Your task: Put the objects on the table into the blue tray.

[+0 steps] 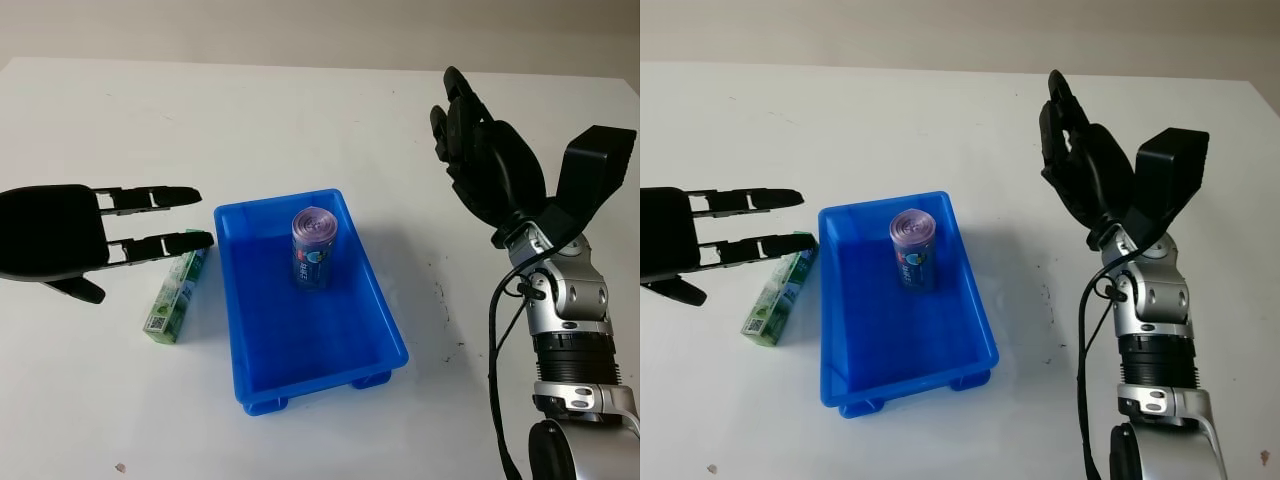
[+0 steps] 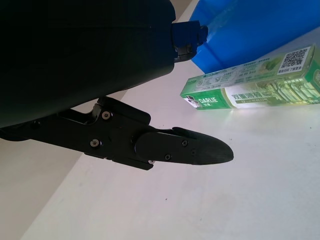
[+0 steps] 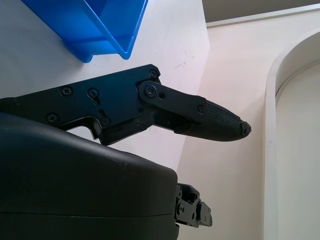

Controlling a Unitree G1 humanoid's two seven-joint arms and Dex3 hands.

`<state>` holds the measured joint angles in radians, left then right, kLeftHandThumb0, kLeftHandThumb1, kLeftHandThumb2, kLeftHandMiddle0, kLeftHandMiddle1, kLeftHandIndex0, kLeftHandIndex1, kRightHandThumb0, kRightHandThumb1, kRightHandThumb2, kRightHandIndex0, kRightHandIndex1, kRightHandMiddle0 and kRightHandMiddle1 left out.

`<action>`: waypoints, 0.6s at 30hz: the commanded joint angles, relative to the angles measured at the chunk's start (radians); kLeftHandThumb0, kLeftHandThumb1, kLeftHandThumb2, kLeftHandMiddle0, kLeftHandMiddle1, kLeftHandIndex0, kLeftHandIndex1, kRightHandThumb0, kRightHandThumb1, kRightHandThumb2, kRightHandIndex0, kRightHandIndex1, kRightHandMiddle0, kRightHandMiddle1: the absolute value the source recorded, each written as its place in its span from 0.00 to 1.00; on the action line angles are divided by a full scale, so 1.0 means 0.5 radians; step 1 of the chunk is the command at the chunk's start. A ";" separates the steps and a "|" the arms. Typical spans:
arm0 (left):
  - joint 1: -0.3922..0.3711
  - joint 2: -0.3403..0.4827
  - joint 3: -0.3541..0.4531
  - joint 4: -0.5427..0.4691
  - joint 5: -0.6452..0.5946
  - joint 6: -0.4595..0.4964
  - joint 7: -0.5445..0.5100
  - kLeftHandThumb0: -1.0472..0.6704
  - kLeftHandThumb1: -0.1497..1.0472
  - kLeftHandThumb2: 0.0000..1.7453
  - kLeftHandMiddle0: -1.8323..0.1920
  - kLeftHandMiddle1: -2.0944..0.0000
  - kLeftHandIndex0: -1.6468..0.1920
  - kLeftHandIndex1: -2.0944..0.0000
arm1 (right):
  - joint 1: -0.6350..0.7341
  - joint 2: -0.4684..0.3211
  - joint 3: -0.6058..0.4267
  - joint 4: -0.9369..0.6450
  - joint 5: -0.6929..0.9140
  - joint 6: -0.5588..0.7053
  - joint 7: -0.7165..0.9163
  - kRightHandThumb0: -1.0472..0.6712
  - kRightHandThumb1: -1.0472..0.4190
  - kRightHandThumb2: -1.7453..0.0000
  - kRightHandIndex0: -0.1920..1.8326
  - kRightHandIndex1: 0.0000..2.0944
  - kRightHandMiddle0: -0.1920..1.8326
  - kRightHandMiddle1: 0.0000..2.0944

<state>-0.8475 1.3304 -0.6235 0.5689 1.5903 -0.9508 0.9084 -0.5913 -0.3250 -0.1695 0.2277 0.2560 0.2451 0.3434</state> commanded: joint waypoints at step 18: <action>0.126 0.091 0.025 -0.078 -0.128 -0.054 -0.327 0.26 1.00 0.17 1.00 0.99 1.00 1.00 | 0.011 -0.005 -0.020 -0.085 0.007 0.027 -0.022 0.23 0.00 0.58 0.00 0.00 0.00 0.00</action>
<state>-0.7967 1.3457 -0.6209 0.5395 1.5360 -0.9709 0.7548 -0.5911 -0.3250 -0.1704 0.2037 0.2553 0.2612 0.3331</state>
